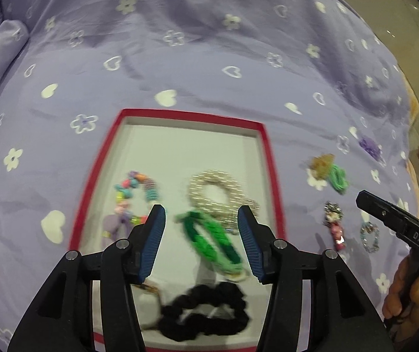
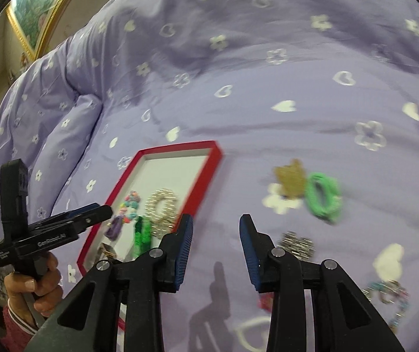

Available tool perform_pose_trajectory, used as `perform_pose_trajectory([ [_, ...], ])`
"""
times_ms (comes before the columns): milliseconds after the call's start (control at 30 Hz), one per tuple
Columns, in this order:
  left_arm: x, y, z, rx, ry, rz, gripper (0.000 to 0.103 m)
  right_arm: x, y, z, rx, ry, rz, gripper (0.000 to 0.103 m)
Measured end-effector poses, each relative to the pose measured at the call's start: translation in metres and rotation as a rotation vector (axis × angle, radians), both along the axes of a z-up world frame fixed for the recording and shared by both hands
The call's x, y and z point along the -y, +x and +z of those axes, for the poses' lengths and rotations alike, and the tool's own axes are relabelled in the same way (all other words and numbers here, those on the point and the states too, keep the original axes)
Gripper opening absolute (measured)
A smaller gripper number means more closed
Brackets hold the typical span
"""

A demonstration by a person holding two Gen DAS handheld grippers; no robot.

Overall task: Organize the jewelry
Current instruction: 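Open both tools and move them to the remaining jewelry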

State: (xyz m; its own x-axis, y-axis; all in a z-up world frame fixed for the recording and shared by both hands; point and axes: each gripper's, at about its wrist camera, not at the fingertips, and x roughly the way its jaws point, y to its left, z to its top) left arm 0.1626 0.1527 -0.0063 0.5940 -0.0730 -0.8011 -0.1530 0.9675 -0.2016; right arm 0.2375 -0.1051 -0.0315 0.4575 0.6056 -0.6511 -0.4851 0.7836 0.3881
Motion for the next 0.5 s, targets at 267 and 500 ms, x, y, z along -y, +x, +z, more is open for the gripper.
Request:
perform_pose_trajectory([
  [267, 0.05, 0.001, 0.005, -0.002, -0.002, -0.097, 0.05, 0.063, -0.007, -0.008, -0.013, -0.013, -0.1, 0.038],
  [500, 0.089, 0.004, 0.001, -0.02, -0.009, -0.167, 0.051, 0.111, -0.016, -0.015, -0.024, -0.015, -0.18, 0.038],
])
